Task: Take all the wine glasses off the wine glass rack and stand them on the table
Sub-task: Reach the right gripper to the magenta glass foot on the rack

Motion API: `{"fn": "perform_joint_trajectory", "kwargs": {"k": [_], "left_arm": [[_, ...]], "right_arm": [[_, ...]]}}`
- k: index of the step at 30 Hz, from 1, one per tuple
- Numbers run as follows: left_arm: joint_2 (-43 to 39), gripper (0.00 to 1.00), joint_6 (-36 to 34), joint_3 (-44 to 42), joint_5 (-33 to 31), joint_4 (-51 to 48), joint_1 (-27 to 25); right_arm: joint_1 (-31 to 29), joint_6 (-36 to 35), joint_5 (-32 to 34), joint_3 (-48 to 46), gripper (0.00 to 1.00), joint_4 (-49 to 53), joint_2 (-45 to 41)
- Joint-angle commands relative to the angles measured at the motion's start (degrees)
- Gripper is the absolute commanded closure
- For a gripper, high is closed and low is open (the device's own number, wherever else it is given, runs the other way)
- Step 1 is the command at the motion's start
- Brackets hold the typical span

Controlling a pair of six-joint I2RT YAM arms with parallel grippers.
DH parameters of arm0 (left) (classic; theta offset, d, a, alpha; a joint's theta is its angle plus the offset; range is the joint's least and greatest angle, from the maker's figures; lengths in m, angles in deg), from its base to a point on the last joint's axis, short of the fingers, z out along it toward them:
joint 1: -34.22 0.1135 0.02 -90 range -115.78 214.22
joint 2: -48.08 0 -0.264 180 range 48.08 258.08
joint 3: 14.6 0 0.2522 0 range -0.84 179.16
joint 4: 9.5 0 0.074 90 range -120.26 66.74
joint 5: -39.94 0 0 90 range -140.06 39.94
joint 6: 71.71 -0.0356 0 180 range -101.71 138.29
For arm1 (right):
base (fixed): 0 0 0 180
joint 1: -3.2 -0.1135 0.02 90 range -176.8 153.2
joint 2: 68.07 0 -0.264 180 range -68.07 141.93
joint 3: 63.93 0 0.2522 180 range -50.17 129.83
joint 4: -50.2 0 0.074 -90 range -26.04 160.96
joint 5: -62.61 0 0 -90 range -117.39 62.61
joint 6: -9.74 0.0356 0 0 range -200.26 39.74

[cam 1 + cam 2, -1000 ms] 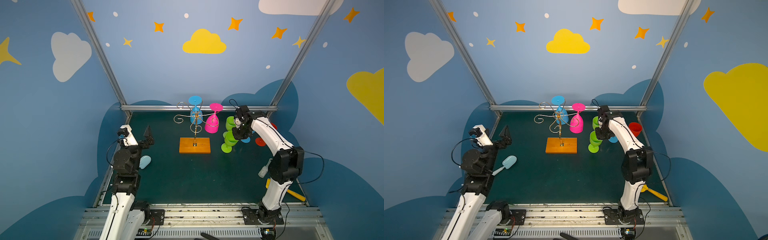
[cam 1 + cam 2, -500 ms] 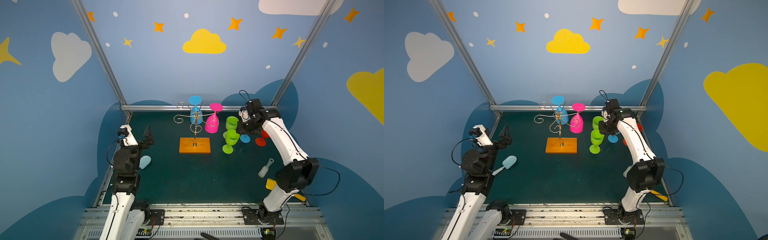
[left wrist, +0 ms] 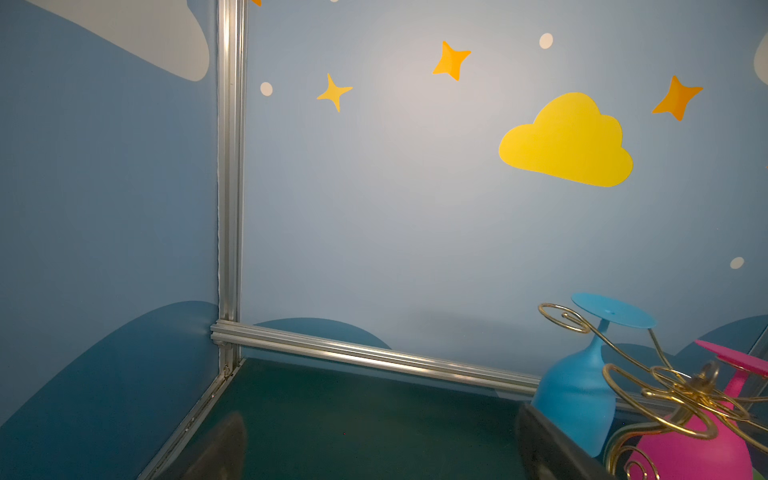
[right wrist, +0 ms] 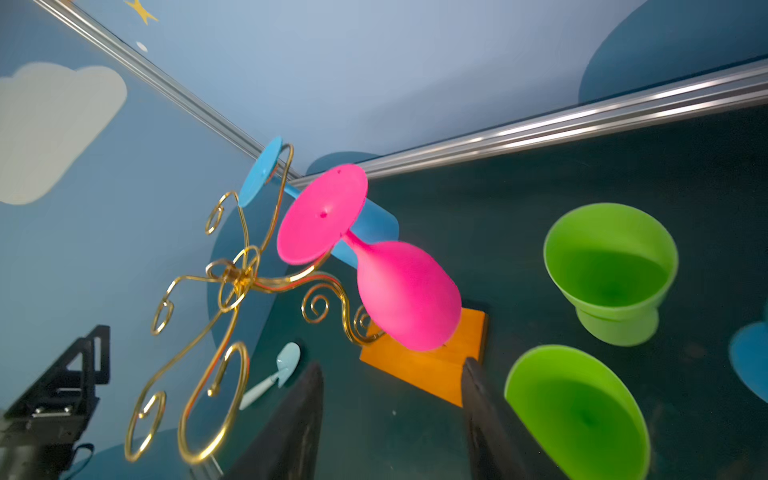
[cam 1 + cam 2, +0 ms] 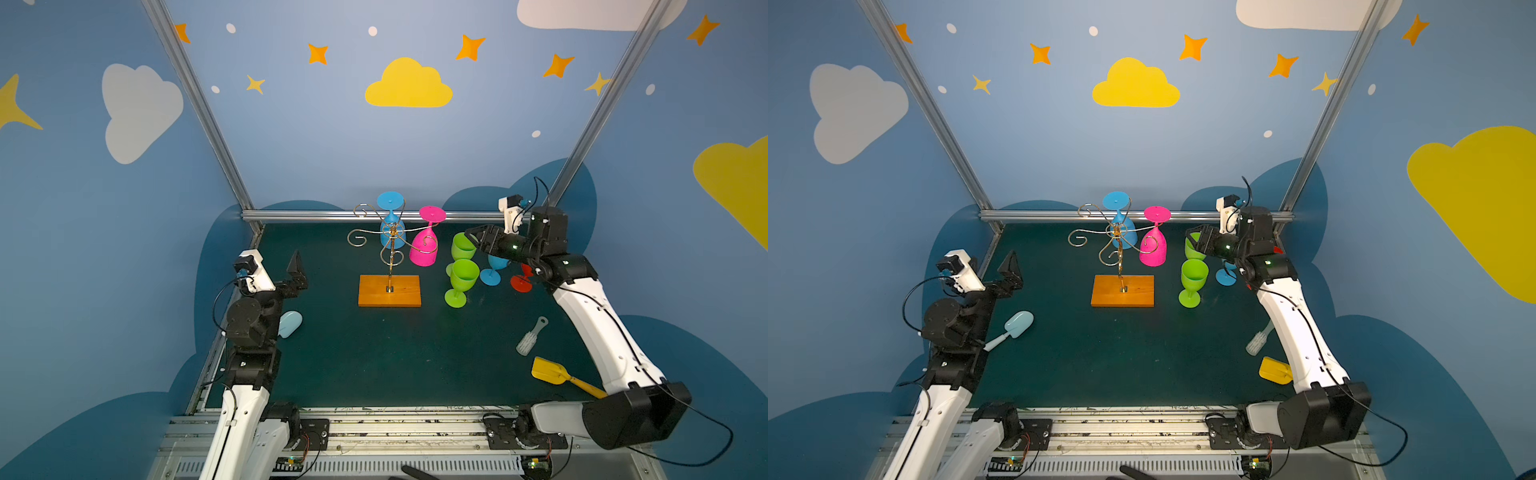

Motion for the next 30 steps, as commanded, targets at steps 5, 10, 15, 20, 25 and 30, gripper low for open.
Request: {"fn": "perform_joint_trajectory", "kwargs": {"k": [5, 10, 15, 20, 25, 30], "left_arm": [[-0.7, 0.01, 0.4, -0.8, 0.0, 0.1, 0.3], [-0.6, 0.01, 0.5, -0.9, 0.2, 0.1, 0.2], [-0.7, 0.01, 0.5, -0.8, 0.1, 0.2, 0.2], [-0.7, 0.01, 0.5, -0.8, 0.2, 0.2, 0.2], [-0.7, 0.01, 0.5, -0.8, 0.2, 0.2, 0.2], [-0.6, 0.01, 0.4, -0.8, 0.1, 0.2, 0.2]], "right_arm": [[0.2, 10.1, -9.3, 3.8, 0.49, -12.5, 7.7], [0.2, 14.7, -13.3, 6.8, 0.5, -16.6, 12.5], [0.2, 18.3, -14.4, 8.2, 0.5, -20.2, 15.3], [-0.3, 18.7, -15.1, 10.9, 0.51, -18.8, 17.7], [-1.1, 19.6, -15.6, 11.9, 0.52, -19.2, 19.6], [-2.0, 19.8, -16.1, 13.5, 0.55, -18.6, 21.2]]}}
